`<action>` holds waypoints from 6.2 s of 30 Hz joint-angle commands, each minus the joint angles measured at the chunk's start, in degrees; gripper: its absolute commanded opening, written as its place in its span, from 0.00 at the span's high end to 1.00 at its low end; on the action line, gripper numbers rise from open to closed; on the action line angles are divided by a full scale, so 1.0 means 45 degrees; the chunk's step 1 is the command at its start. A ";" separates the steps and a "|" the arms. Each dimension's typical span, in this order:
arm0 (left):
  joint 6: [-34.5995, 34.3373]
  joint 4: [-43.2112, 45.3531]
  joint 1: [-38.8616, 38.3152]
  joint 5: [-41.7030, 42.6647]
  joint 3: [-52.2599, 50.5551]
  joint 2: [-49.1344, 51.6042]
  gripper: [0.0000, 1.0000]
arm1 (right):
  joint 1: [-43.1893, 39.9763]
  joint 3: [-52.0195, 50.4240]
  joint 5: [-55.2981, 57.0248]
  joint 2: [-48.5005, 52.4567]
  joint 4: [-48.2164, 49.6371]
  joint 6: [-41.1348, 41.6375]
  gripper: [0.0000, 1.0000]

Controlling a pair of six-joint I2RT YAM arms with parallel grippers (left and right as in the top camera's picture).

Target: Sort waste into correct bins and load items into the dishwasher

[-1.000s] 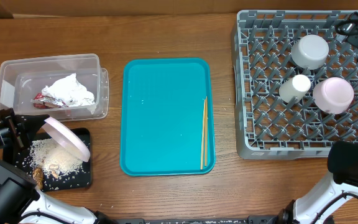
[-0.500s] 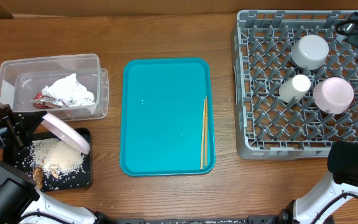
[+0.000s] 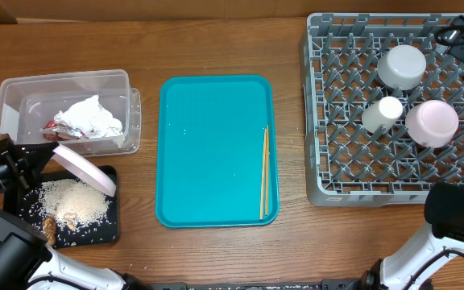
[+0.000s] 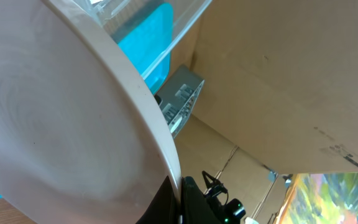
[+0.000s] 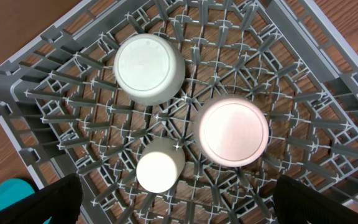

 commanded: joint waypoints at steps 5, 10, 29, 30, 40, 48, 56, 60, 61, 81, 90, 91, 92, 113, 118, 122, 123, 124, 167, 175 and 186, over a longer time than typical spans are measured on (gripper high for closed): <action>-0.0393 -0.0053 0.0126 0.0806 -0.0112 -0.1005 0.96 | -0.0010 0.0015 -0.0015 0.0000 0.0078 0.0049 0.00; -0.0476 -0.0053 0.0223 0.1190 -0.0117 -0.1166 0.96 | -0.0010 0.0019 -0.0015 0.0000 0.0078 0.0049 0.00; -0.0194 -0.0053 0.0364 0.0049 -0.0126 -0.1574 0.96 | -0.0010 0.0015 -0.0015 0.0000 0.0078 0.0049 0.00; -0.0442 -0.0049 0.0364 -0.0389 -0.0126 -0.1608 0.96 | -0.0010 0.0019 -0.0019 0.0000 0.0078 0.0049 0.00; -0.0753 -0.0049 -0.0049 -0.1331 -0.0097 -0.3050 0.96 | -0.0010 0.0019 -0.0015 0.0000 0.0078 0.0049 0.00; -0.2535 0.0583 -0.1132 -0.2079 0.0063 -0.5027 0.96 | -0.0010 0.0015 -0.0015 0.0000 0.0073 0.0049 0.00; -0.6125 0.3070 -0.4930 -0.3478 0.0097 -0.6727 0.96 | -0.0010 0.0019 -0.0015 0.0000 0.0078 0.0049 0.00; -0.7723 0.4983 -0.7825 -0.4294 0.0151 -0.7057 0.96 | -0.0010 0.0019 -0.0015 0.0000 0.0078 0.0049 0.00; -0.8048 0.5353 -0.8485 -0.4532 0.0199 -0.7067 0.96 | -0.0010 0.0019 -0.0015 0.0000 0.0078 0.0049 0.00; -1.0472 0.9423 -1.9054 -1.7636 0.0262 -0.4231 0.93 | -0.0010 0.0019 -0.0015 0.0000 0.0078 0.0049 0.00; -1.0375 0.9316 -1.9050 -1.6864 0.0262 -0.1418 0.94 | -0.0010 0.0019 -0.0015 0.0000 0.0073 0.0049 0.00; -1.0375 0.9243 -1.9054 -1.6864 0.0262 -0.1268 0.94 | -0.0010 0.0015 -0.0015 0.0000 0.0073 0.0049 0.00; -1.0375 0.9151 -1.9054 -1.6864 0.0262 -0.1107 0.94 | -0.0010 0.0019 -0.0015 0.0000 0.0078 0.0049 0.00; -0.9117 0.8446 -1.9035 -1.6951 0.0282 -0.0879 0.52 | -0.0010 0.0015 -0.0015 0.0000 0.0073 0.0049 0.00; -0.8694 0.8510 -1.9035 -1.6626 0.0597 -0.0879 0.23 | -0.0010 0.0019 -0.0015 0.0000 0.0078 0.0049 0.00; -0.8699 0.8990 -1.9030 -1.6232 0.0670 -0.0879 0.03 | -0.0010 0.0019 -0.0015 0.0000 0.0073 0.0049 0.00; -0.8699 0.9112 -1.9035 -1.6198 0.0670 -0.0879 0.11 | -0.0010 0.0019 -0.0015 0.0000 0.0078 0.0049 0.00; -0.8699 0.9190 -1.9035 -1.6164 0.0670 -0.0874 0.18 | -0.0010 0.0019 -0.0015 0.0000 0.0073 0.0049 0.00; -0.8752 0.8859 -1.9550 -1.4809 0.0466 0.2021 0.96 | -0.0010 0.0019 -0.0019 0.0000 0.0073 0.0049 0.00; -0.8660 0.8811 -1.9540 -1.5018 0.0466 0.2059 0.96 | -0.0010 0.0019 -0.0015 0.0000 0.0073 0.0049 0.00; -0.8451 0.8442 -1.9511 -1.6509 0.0481 0.2050 0.96 | -0.0010 0.0015 -0.0015 0.0000 0.0073 0.0049 0.00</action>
